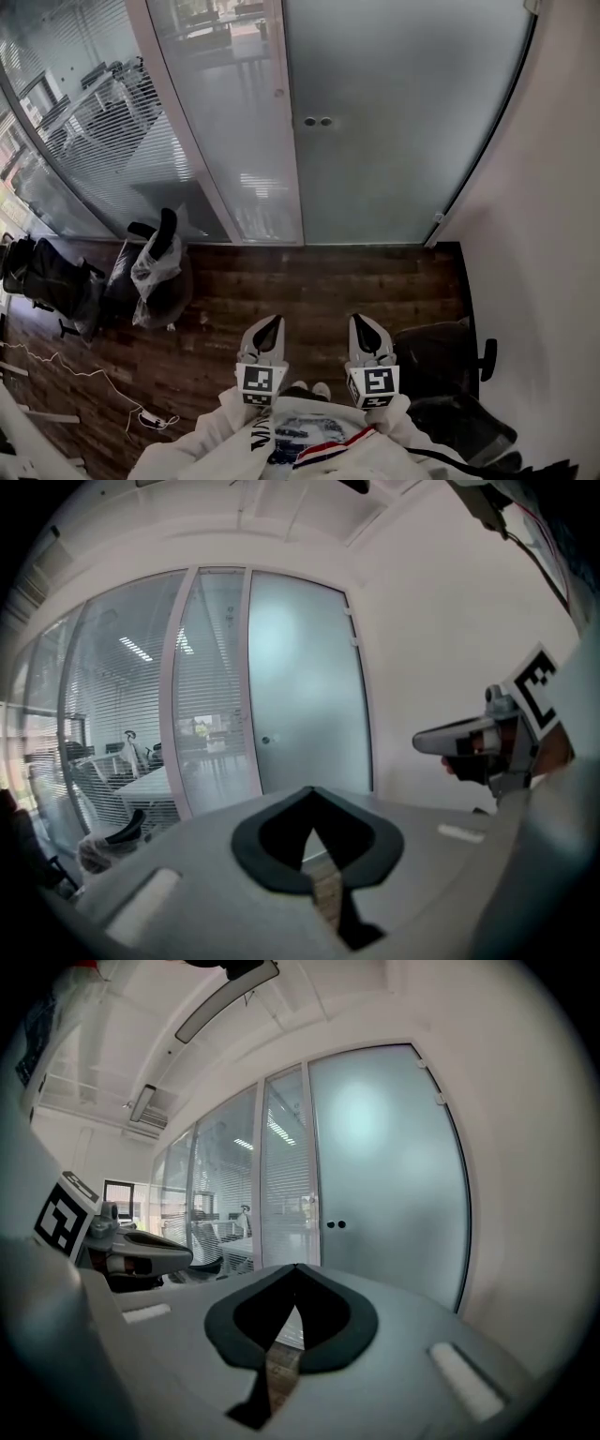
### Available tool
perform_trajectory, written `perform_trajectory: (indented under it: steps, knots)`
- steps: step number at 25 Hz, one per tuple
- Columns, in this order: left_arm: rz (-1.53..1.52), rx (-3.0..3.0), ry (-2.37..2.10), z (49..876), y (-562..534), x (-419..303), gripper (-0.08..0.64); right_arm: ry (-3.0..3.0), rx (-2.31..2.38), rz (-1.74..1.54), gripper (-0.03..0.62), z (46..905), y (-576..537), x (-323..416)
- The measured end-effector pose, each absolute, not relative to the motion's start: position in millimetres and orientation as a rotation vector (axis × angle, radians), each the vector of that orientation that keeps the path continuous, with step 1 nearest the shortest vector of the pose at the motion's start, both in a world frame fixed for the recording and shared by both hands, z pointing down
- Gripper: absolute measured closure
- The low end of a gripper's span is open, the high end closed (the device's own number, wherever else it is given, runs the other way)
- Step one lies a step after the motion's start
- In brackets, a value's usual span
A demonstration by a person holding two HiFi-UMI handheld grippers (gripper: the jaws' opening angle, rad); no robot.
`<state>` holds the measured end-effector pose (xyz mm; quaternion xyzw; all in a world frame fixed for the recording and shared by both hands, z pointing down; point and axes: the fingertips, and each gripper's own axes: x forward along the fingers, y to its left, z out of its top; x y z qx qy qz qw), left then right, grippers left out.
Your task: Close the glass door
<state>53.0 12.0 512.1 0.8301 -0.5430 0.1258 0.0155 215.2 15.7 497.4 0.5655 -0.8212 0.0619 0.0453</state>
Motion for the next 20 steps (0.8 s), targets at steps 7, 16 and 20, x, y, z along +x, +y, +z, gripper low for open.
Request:
perform_trajectory:
  steps: [7, 16, 20]
  knots:
    - [0.351, 2.595, -1.672, 497, 12, 53, 0.558, -2.511, 1.757, 0.211, 0.586, 491, 24, 214]
    - [0.412, 2.573, -1.62, 518, 16, 50, 0.558, -2.476, 1.736, 0.324, 0.586, 515, 31, 209]
    - [0.437, 2.564, -1.606, 527, 17, 51, 0.558, -2.457, 1.72, 0.352, 0.586, 525, 32, 211]
